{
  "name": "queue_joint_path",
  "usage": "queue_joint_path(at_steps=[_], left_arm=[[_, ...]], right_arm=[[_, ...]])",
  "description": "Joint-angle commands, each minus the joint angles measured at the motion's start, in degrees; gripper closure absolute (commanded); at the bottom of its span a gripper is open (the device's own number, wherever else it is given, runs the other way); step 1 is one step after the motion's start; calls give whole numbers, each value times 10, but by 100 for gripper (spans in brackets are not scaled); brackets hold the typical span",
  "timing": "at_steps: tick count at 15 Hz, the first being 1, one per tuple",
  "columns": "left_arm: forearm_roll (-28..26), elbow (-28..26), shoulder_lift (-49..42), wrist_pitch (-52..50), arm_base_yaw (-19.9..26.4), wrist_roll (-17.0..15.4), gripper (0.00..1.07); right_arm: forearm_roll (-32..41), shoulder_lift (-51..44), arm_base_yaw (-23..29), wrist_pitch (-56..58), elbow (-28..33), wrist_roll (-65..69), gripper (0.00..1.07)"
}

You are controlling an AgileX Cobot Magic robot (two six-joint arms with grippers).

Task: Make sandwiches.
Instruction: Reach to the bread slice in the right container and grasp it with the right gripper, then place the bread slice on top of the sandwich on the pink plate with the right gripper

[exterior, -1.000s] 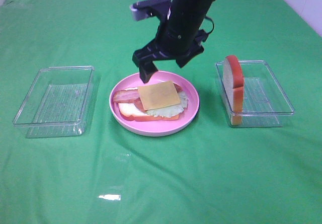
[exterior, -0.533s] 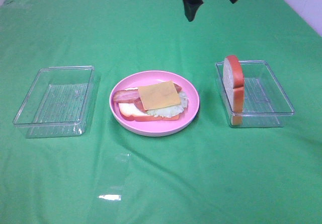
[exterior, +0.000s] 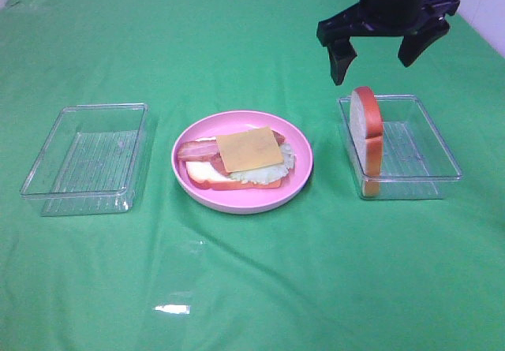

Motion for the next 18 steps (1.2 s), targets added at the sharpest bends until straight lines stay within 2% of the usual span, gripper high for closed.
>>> queue_joint_path(at_steps=[1, 3, 7, 9, 10, 11, 12, 13, 16, 18], left_arm=[[-2, 2, -9, -3, 1, 1, 9], [-2, 2, -9, -3, 1, 1, 9], [-2, 2, -9, -3, 1, 1, 9], [-2, 2, -9, -3, 1, 1, 9], [-2, 2, -9, -3, 1, 1, 9], [-2, 2, -9, -3, 1, 1, 9], [-2, 2, -9, -3, 1, 1, 9], [-2, 2, -9, -3, 1, 1, 9], [-2, 2, -9, -3, 1, 1, 9], [-2, 2, -9, -3, 1, 1, 9]], right_arm=[[2, 5, -1, -38, 47, 14, 12], [6, 19, -1, -48, 77, 18, 12], [20, 45, -1, -48, 84, 18, 18], [17, 42, -1, -50, 82, 21, 39], [4, 42, -1, -45, 79, 46, 68], [1, 42, -1, -45, 79, 49, 76], [-4, 42, -1, -44, 79, 48, 88], [-8, 42, -1, -44, 79, 48, 94], [-13, 36, -1, -33, 70, 46, 94], [-36, 12, -1, 2, 33, 46, 94]])
